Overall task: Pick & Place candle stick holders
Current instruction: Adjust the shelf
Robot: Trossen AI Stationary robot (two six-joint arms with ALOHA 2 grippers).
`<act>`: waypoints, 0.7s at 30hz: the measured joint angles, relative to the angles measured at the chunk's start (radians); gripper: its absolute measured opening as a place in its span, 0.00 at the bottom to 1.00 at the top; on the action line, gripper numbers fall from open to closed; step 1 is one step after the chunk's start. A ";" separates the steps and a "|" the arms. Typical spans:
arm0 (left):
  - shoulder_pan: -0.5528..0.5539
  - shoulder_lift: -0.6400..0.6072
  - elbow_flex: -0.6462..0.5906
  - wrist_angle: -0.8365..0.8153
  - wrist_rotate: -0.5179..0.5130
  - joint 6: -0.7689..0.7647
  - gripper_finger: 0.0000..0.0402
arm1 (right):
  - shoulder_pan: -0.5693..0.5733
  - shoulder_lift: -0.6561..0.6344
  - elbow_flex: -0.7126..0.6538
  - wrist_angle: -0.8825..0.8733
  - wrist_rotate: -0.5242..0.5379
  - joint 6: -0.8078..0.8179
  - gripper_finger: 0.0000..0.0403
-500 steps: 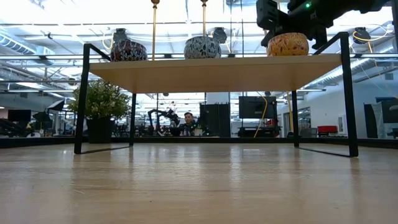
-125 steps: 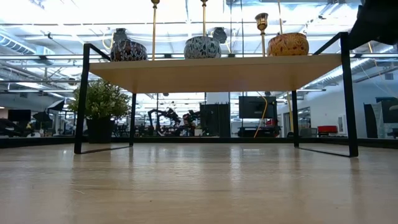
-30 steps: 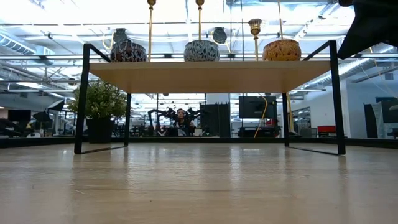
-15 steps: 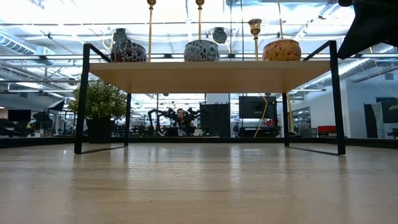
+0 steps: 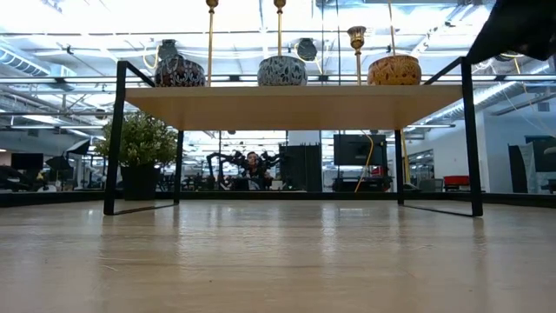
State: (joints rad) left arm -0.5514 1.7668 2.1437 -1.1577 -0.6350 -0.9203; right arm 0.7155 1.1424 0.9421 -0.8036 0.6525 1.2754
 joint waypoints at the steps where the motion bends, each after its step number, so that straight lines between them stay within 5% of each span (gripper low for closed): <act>1: 0.000 0.000 0.000 0.000 0.000 0.000 0.01 | 0.000 -0.001 0.000 0.013 0.000 -0.014 0.00; 21: 0.000 0.000 0.000 -0.025 0.005 -0.016 0.01 | 0.000 -0.050 0.000 0.195 0.082 -0.131 0.00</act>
State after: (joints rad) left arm -0.5514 1.7668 2.1437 -1.1827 -0.6296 -0.9367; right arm 0.7155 1.0922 0.9421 -0.6087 0.7348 1.1449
